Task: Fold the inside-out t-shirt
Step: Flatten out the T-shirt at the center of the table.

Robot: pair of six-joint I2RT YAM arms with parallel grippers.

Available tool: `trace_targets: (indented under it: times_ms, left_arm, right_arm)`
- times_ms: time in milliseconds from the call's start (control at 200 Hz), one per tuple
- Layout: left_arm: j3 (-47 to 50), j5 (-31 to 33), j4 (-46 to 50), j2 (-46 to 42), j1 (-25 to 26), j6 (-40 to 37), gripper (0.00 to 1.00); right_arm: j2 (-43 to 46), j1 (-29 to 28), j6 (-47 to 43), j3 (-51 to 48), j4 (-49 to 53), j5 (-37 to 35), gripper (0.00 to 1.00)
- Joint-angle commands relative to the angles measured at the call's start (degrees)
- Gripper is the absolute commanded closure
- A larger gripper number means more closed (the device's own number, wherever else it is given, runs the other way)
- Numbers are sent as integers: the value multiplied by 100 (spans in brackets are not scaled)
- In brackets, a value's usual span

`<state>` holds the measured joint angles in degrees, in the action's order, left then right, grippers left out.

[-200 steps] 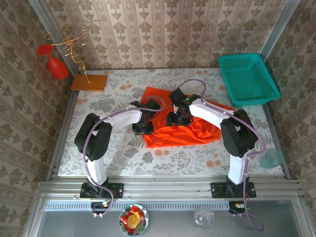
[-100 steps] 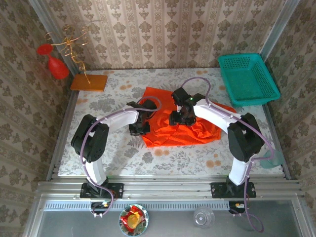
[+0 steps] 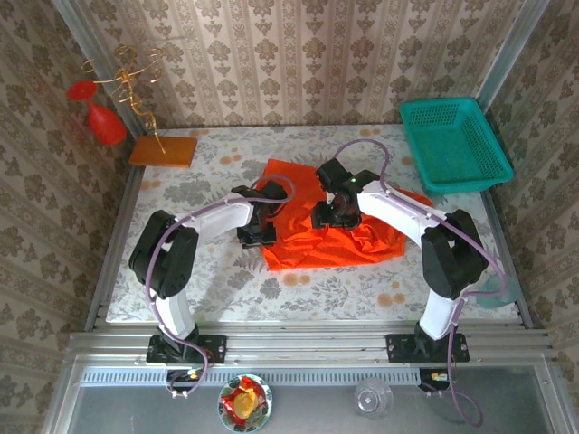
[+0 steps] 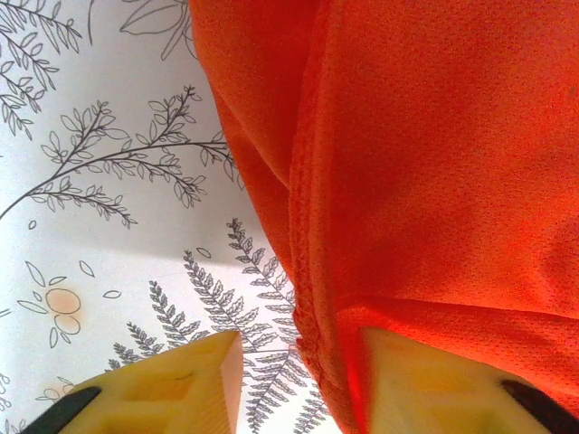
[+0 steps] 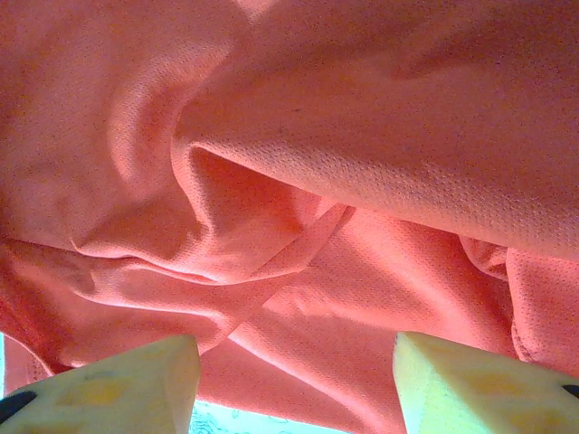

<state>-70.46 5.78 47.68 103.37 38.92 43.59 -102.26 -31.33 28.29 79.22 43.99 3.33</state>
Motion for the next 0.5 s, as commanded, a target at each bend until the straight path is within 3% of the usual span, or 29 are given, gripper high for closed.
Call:
trace_targets:
  times_ms: [0, 160, 495]
  left_arm:
    - [-64, 48, 94, 109, 2, 131, 60]
    - [-109, 48, 109, 261, 0, 131, 60]
    - [-56, 139, 241, -96, 36, 192, 80]
  right_arm:
    - [224, 31, -85, -47, 240, -112, 41]
    - [255, 31, -96, -38, 275, -126, 41]
    - [373, 31, -105, -68, 334, -188, 41]
